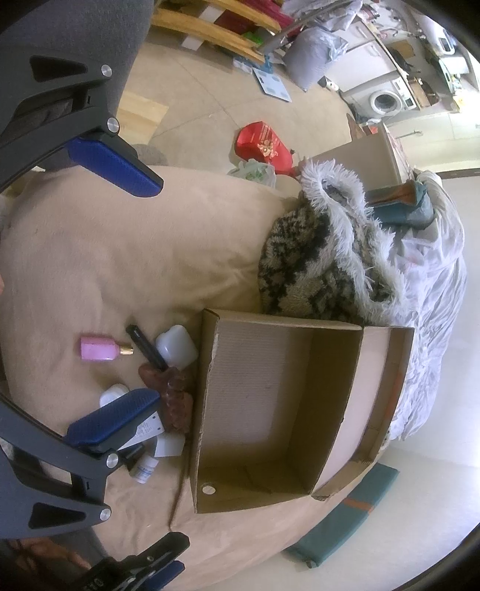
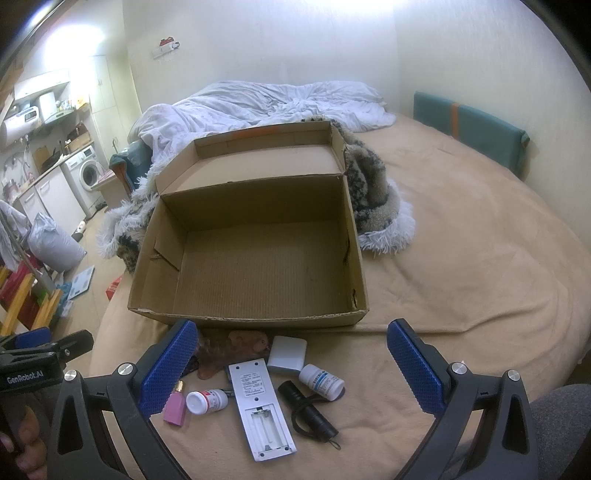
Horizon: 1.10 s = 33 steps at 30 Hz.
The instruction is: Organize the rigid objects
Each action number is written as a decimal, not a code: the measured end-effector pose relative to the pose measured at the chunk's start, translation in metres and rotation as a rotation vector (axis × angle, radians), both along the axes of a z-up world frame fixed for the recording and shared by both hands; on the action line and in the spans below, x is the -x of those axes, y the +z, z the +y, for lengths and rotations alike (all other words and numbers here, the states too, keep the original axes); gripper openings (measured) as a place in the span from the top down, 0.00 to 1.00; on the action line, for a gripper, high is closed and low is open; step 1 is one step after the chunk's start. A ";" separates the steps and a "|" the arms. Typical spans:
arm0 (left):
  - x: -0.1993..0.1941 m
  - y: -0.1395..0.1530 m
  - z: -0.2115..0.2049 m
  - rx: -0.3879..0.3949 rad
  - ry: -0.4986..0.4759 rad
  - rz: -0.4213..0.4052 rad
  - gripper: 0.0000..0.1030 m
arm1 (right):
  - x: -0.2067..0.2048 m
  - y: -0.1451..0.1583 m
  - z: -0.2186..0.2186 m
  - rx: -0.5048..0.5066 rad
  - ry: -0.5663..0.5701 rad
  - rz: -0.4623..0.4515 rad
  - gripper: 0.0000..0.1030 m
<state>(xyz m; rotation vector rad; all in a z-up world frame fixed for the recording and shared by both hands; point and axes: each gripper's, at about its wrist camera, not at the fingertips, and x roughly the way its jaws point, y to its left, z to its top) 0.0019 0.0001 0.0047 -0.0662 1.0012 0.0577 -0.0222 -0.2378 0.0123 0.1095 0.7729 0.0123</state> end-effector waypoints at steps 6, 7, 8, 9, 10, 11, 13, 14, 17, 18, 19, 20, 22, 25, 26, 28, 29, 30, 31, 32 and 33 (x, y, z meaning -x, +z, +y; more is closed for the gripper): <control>0.000 0.000 0.000 0.000 -0.001 -0.001 0.00 | 0.000 0.000 0.000 0.000 0.000 -0.001 0.00; 0.000 0.000 0.000 0.001 -0.001 -0.001 0.00 | 0.000 0.000 0.000 0.001 0.000 -0.001 0.00; 0.000 0.000 0.000 0.001 -0.002 -0.001 0.00 | 0.000 0.000 0.000 0.001 0.000 0.000 0.00; 0.000 0.000 0.000 0.000 -0.001 -0.001 0.00 | 0.000 0.000 0.000 0.000 0.000 0.000 0.00; 0.000 0.000 0.000 0.000 -0.001 -0.002 0.00 | 0.000 0.000 0.000 0.000 0.001 0.000 0.00; 0.003 0.000 0.000 0.000 -0.001 -0.002 0.00 | 0.000 0.000 0.000 0.001 0.000 -0.001 0.00; 0.003 0.000 0.000 0.000 -0.002 -0.002 0.00 | 0.000 0.000 0.000 0.000 0.000 -0.001 0.00; 0.003 0.000 0.000 0.000 -0.001 -0.002 0.00 | 0.000 0.000 0.000 0.000 0.000 0.000 0.00; 0.004 0.000 0.001 0.001 -0.001 -0.003 0.00 | 0.000 0.000 0.000 0.001 0.000 -0.001 0.00; 0.004 0.000 0.000 0.000 -0.001 -0.003 0.00 | 0.000 0.000 0.000 0.001 0.001 -0.001 0.00; 0.003 0.000 0.000 0.000 0.000 -0.004 0.00 | -0.001 0.000 0.000 0.001 0.001 -0.001 0.00; 0.003 0.001 0.001 0.001 0.002 -0.004 0.00 | -0.001 0.000 -0.001 0.000 0.001 -0.001 0.00; 0.002 0.001 0.003 0.002 0.002 -0.004 0.00 | -0.001 0.000 -0.001 0.001 0.001 -0.001 0.00; 0.002 0.002 0.003 0.001 0.001 -0.005 0.00 | 0.000 0.000 0.000 0.000 0.000 0.000 0.00; 0.002 0.002 0.003 0.001 0.002 -0.005 0.00 | 0.000 0.000 0.000 0.000 0.001 0.000 0.00; 0.002 0.001 0.003 0.002 0.002 -0.005 0.00 | 0.000 0.000 0.000 0.000 0.000 -0.001 0.00; 0.002 0.002 0.003 0.002 0.002 -0.004 0.00 | 0.000 0.000 0.000 0.000 0.001 -0.001 0.00; 0.003 0.001 0.003 0.002 0.002 -0.005 0.00 | 0.000 0.000 0.000 0.000 0.001 -0.001 0.00; 0.003 0.001 0.003 0.002 0.002 -0.005 0.00 | 0.000 0.000 0.000 0.000 0.001 -0.001 0.00; 0.003 0.001 0.003 0.001 0.001 -0.005 0.00 | 0.000 0.000 0.000 0.000 0.001 0.000 0.00; 0.003 0.001 0.003 0.001 0.001 -0.005 0.00 | 0.000 0.000 0.000 0.000 0.001 0.000 0.00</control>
